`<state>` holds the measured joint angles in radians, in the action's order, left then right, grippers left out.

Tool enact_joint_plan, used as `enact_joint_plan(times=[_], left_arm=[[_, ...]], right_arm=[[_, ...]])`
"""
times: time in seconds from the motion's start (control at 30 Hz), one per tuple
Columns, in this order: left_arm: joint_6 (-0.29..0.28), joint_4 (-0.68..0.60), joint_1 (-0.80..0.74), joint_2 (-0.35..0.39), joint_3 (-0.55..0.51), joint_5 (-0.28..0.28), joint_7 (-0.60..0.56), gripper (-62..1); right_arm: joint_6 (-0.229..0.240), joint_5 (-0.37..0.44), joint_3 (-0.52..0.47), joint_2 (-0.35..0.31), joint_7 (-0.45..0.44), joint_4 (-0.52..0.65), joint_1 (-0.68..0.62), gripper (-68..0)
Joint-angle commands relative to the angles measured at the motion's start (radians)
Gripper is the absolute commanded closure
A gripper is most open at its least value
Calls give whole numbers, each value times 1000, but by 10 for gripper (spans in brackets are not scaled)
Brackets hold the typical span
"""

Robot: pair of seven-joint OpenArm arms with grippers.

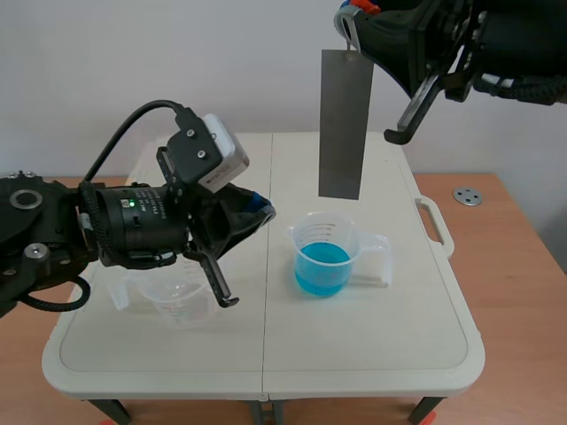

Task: Hold the metal plate by the orange handle, dip it into the blue solution, take it out and point at it, then put the plate back in the beaker on the left.
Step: 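Point at the plate with the left hand, then lower the plate into the blue solution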

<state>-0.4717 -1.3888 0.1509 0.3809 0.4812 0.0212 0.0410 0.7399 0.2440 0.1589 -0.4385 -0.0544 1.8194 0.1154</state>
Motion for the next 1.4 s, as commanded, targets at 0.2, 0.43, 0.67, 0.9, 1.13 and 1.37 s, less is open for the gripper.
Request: enact_joint_plan(times=[0.2, 0.43, 0.67, 0.9, 1.13, 1.37], left_arm=[[5, 25, 72, -77, 40, -63, -23, -48], [5, 29, 85, -104, 49, -71, -38, -48], [5, 29, 85, -103, 49, -71, -40, -48], [6, 29, 85, -103, 49, -71, -41, -48], [6, 29, 84, -100, 48, -71, -42, -48], [13, 21, 42, -61, -4, -70, -79, -48]], right_arm=[[6, 10, -3, -7, -19, 20, 6, -11], [6, 10, -3, -7, -19, 20, 6, -11], [6, 10, -3, -7, -19, 20, 6, -11], [6, 10, -3, -7, -19, 20, 6, -11], [6, 10, -3, -7, -22, 20, 6, -11], [6, 10, -3, -7, -23, 20, 6, -11]])
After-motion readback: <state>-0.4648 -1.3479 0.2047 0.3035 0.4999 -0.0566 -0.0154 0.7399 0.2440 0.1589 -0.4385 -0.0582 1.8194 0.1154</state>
